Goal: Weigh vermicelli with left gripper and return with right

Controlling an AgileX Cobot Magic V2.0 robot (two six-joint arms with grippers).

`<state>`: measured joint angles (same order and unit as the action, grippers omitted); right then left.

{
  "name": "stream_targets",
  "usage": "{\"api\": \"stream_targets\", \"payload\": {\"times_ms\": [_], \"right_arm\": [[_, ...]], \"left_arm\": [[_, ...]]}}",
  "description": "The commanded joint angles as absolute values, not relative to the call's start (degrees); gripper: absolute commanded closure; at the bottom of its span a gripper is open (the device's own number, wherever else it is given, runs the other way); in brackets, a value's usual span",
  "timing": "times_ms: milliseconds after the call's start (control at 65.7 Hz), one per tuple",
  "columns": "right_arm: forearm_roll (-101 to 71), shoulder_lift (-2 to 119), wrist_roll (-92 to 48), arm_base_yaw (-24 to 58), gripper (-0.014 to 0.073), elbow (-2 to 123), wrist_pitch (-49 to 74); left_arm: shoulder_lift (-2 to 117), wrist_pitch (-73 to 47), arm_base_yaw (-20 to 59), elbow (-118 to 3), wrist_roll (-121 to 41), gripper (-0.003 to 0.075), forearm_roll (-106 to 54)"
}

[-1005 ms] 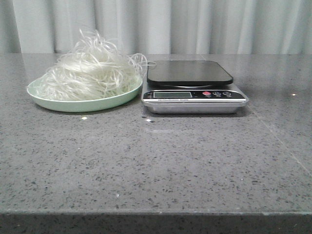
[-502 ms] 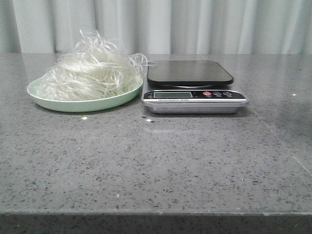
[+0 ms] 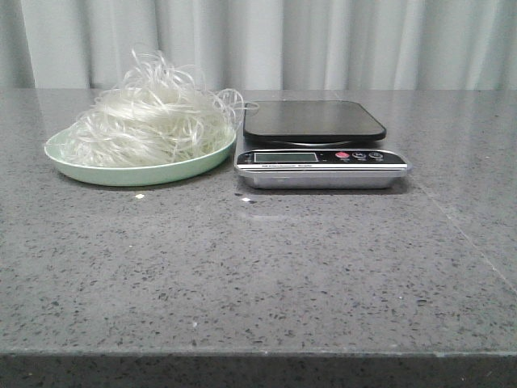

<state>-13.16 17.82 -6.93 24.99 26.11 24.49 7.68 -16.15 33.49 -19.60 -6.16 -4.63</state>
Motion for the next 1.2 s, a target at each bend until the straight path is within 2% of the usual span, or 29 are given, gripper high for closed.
{"api": "stream_targets", "payload": {"times_ms": [0, 91, 198, 244, 289, 381, 1005, 1111, 1187], "right_arm": [[-13.26, 14.10, -7.02, 24.79, -0.0004, 25.25, 16.29], [-13.26, 12.05, -7.02, 24.79, 0.0050, 24.10, 14.08], [-13.26, 11.80, -7.02, 24.79, 0.0249, 23.97, 13.15], [-13.26, 11.80, -7.02, 24.79, 0.0389, 23.97, 13.04], [-13.26, 11.80, -7.02, 24.79, 0.0470, 23.97, 13.04], [-13.26, 11.80, -7.02, 24.79, 0.0423, 23.91, 13.96], [-13.26, 11.80, -7.02, 24.79, 0.0426, 23.91, 14.25], [-13.26, 11.80, -7.02, 24.79, 0.0426, 23.91, 14.25], [-13.26, 11.80, -7.02, 24.79, 0.0426, 23.91, 14.25]], "left_arm": [[8.23, -11.70, 33.85, -20.94, -6.15, 0.0594, -4.97], [8.23, -11.70, 33.85, -20.94, -6.15, 0.0594, -4.97], [8.23, -11.70, 33.85, -20.94, -6.15, 0.0594, -4.97], [8.23, -11.70, 33.85, -20.94, -6.15, 0.0594, -4.97], [8.23, -11.70, 33.85, -20.94, -6.15, 0.0594, -4.97], [8.23, -11.70, 33.85, -20.94, -6.15, 0.0594, -4.97], [8.23, -11.57, 33.85, -20.41, -6.15, 0.0594, -4.97], [8.23, -11.57, 31.62, -18.51, -6.15, 0.0594, -4.85], [8.00, -10.76, 26.45, -16.35, -6.15, 0.0594, -3.53]]}}
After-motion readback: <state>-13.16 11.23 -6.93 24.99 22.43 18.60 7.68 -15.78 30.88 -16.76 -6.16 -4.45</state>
